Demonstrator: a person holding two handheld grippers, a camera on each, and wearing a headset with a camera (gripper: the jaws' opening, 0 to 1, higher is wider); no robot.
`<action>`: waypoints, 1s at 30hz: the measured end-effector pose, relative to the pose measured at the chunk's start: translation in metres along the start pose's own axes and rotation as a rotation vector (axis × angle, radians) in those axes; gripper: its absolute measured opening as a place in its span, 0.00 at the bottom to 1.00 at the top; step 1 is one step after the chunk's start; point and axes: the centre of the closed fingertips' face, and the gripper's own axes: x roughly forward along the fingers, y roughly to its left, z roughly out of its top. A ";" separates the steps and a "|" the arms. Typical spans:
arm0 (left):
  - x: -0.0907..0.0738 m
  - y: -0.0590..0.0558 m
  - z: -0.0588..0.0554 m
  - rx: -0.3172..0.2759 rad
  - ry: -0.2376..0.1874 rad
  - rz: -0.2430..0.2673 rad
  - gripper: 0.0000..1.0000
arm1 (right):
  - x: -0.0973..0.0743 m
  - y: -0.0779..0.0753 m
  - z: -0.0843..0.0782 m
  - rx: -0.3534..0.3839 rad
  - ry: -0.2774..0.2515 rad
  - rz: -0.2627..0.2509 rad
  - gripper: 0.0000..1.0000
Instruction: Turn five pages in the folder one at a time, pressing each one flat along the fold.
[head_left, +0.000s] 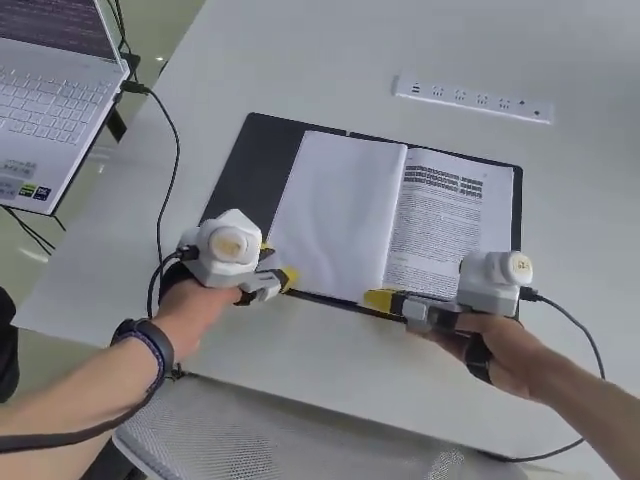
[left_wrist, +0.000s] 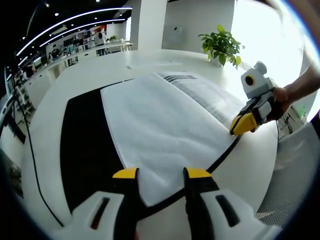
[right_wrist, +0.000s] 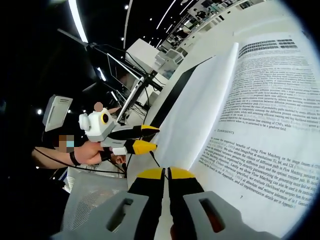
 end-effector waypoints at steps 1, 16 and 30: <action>-0.002 0.000 0.001 -0.002 0.000 -0.003 0.38 | -0.003 0.000 0.003 -0.009 -0.007 -0.004 0.05; -0.033 0.000 0.023 0.017 -0.069 -0.007 0.47 | -0.071 -0.003 0.042 -0.187 -0.108 -0.183 0.25; -0.069 -0.009 0.047 0.075 -0.136 -0.024 0.56 | -0.135 0.012 0.051 -0.334 -0.133 -0.354 0.37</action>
